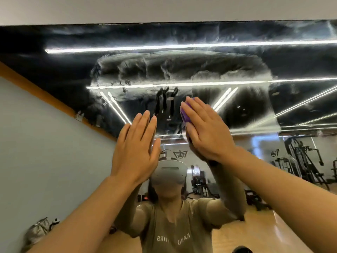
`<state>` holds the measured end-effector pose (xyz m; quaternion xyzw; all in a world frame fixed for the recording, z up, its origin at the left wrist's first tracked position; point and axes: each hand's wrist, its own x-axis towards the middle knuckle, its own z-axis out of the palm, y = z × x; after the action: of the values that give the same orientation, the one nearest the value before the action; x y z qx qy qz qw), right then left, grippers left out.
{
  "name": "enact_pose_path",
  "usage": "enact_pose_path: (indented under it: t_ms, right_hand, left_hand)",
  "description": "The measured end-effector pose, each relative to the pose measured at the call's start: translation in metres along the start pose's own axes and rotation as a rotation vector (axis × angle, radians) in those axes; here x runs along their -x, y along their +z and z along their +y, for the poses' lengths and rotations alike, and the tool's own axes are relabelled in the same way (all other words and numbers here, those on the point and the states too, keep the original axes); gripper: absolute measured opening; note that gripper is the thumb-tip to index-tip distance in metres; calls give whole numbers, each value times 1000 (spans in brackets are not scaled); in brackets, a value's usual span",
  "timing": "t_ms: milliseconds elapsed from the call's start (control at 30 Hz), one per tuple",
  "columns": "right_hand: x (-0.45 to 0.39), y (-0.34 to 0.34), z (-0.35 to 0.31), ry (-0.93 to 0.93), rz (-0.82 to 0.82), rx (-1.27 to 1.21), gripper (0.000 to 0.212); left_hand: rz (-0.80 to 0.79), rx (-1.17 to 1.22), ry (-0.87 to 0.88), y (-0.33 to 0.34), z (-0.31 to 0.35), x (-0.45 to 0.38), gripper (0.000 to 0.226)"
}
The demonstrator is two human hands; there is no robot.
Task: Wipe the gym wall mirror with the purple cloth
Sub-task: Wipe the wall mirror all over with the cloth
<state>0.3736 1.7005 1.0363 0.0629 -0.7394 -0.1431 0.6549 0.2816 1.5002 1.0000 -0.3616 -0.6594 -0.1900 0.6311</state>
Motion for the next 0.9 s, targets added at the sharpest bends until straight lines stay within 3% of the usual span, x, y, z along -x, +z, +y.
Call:
enact_pose_path:
  t_ms: [167, 400, 500, 600, 800, 900]
  right_hand:
    - [-82, -9, 9, 177, 43, -22, 54]
    - [63, 10, -43, -3, -4, -54, 55]
    - [77, 10, -41, -70, -55, -50, 56]
    - [42, 8, -31, -92, -64, -16, 57]
    - [-71, 0, -16, 174, 36, -19, 62]
    - [-70, 4, -27, 216, 44, -44, 60]
  left_hand:
    - [-11, -10, 14, -5, -5, 3, 68]
    - [-44, -51, 36, -12, -27, 14, 67]
    - [-46, -40, 43, -12, -30, 20, 67]
    - [-35, -48, 60, -11, -33, 22, 65]
    - [-9, -49, 82, -4, -38, 24, 63]
    - [15, -54, 91, -3, -40, 24, 63]
